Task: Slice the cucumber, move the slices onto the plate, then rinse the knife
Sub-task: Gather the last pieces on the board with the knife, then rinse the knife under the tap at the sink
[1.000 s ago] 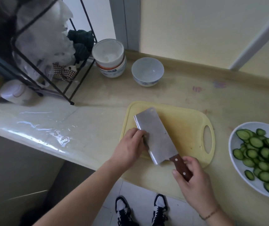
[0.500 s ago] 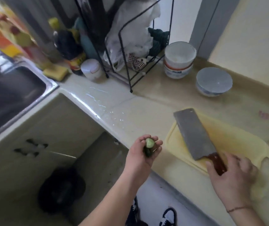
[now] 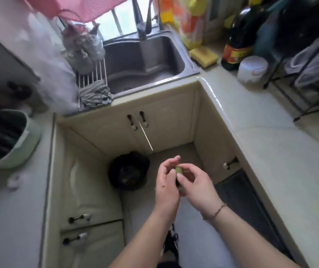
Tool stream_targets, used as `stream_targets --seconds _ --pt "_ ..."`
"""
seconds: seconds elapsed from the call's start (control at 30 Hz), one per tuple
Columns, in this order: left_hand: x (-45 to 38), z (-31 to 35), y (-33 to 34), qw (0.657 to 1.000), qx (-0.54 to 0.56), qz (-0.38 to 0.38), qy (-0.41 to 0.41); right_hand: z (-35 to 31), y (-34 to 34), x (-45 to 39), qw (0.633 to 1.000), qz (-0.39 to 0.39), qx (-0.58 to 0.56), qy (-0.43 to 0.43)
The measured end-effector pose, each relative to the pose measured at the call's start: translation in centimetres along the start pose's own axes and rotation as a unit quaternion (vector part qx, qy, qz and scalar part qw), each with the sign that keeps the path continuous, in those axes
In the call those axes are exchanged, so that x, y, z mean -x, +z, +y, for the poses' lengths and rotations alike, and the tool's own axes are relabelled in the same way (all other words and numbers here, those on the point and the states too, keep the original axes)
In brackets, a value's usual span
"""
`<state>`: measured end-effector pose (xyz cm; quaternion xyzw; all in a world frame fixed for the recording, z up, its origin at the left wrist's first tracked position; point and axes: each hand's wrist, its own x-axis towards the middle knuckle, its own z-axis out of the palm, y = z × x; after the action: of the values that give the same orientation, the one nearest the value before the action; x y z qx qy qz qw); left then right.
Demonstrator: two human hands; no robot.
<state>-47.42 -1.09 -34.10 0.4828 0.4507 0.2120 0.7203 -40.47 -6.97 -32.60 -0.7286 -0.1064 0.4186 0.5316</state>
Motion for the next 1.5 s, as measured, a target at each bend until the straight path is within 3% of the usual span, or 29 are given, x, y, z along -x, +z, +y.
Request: stream_targets --seconds 0.2,0.47,0.63,0.8,0.93,1.03,1.2,1.33,1.5 --pt "-5.6 1.3 -10.4 0.997 -0.022 0.070 -0.036 -1.6 10.4 -5.6 0.988 -0.100 -0.076 0.090" --pt "-13.6 2.0 -18.8 0.977 0.070 0.166 -0.112 -1.5 21.0 -13.8 0.982 -0.142 0.021 0.119" --pt "-16.9 0.2 -22.4 0.961 0.051 0.226 -0.154 1.0 22.3 -18.1 0.963 -0.160 0.168 0.136" --pt "-16.6 0.1 -22.3 0.962 0.019 0.218 -0.161 1.3 19.6 -18.4 0.968 -0.117 0.162 0.153" --pt "-15.5 2.6 -17.1 0.979 -0.031 0.144 -0.139 -0.3 14.5 -16.7 0.982 -0.090 0.080 0.144" --pt "-14.0 4.1 -10.8 0.988 -0.093 0.066 -0.105 -2.1 7.5 -13.1 0.993 -0.051 0.066 0.088" --pt "-8.8 3.7 2.9 0.973 -0.174 -0.139 -0.052 -1.3 -7.3 -4.0 0.989 0.121 0.073 0.038" --pt "-2.3 1.4 14.3 0.919 -0.259 -0.295 0.023 4.0 -19.5 4.2 0.953 0.284 0.089 0.053" --pt "6.4 -3.6 25.1 0.799 -0.407 -0.426 0.124 11.2 -30.3 15.2 0.874 0.452 0.127 0.126"
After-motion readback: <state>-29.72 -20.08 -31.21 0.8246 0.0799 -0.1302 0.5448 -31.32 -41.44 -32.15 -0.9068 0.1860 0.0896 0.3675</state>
